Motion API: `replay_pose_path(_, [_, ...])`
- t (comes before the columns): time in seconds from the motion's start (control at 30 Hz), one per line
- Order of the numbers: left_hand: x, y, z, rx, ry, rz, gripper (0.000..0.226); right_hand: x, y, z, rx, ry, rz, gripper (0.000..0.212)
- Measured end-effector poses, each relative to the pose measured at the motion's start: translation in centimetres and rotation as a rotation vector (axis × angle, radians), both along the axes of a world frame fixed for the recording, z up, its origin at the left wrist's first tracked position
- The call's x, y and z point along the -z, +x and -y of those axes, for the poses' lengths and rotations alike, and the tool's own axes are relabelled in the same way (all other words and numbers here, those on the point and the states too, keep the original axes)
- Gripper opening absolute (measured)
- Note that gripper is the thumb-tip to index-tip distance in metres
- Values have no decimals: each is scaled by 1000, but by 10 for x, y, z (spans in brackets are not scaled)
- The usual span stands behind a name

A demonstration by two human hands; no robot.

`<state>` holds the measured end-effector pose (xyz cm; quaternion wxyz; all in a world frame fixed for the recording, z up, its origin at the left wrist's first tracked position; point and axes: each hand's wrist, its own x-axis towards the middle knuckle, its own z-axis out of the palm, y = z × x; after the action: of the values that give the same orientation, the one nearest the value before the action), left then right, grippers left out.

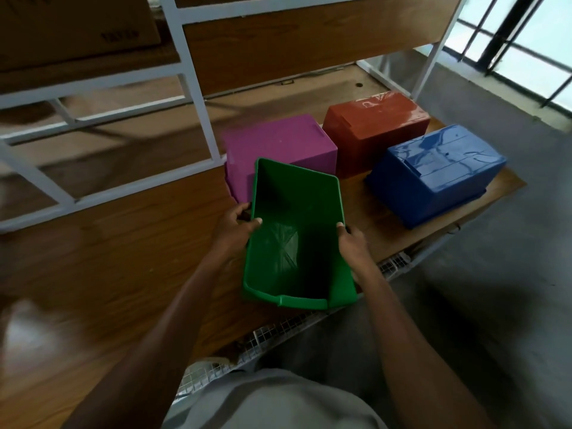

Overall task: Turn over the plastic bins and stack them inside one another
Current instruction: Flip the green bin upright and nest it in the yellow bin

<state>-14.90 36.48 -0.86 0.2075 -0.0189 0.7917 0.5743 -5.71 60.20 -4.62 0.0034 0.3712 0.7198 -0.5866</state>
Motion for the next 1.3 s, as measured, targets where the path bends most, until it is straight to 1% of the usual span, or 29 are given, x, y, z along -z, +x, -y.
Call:
replay_pose_path(0.1, [5,2,7,-39,8,34,45,3,1,-1,47,-61,-25,39])
replay_pose_path(0.2, [9,7,12,-62,25,44,37,-1,1,-3,60,-84,-38,31])
replay_pose_path(0.3, [12,12,15,-74,28,48,34,-3,-1,-6,53,-98,-60,29])
replay_pose_path(0.47, [10,23,26,-179,62,81,39,-16,-1,-3,1,-98,-110,27])
replay_pose_path(0.63, [7,50,60,-304,124,145,38,-32,-3,20,-127,-114,-147,29])
replay_pose_path(0.73, [6,79,92,-436,159,137,30,-34,-5,46,-229,-116,-136,33])
replay_pose_path(0.8, [6,101,116,-530,156,124,29,-34,-6,69,-302,-124,-125,33])
replay_pose_path(0.87, [6,124,140,-591,163,95,35,-36,-5,96,-367,-154,-118,23])
replay_pose_path(0.9, [5,136,152,-621,169,80,37,-35,-4,110,-395,-171,-118,22])
replay_pose_path(1.0, [-3,167,191,-717,179,48,38,-39,0,156,-486,-193,-112,30])
replay_pose_path(1.03, [-6,176,205,-746,180,35,38,-41,2,171,-516,-199,-106,29])
replay_pose_path(1.1, [-10,192,233,-792,179,11,43,-47,8,201,-582,-211,-95,19])
replay_pose_path(1.2, [-12,211,276,-847,194,-34,44,-54,15,246,-671,-228,-90,21])
replay_pose_path(1.3, [-16,224,320,-852,206,-58,41,-59,19,292,-698,-238,-109,25])
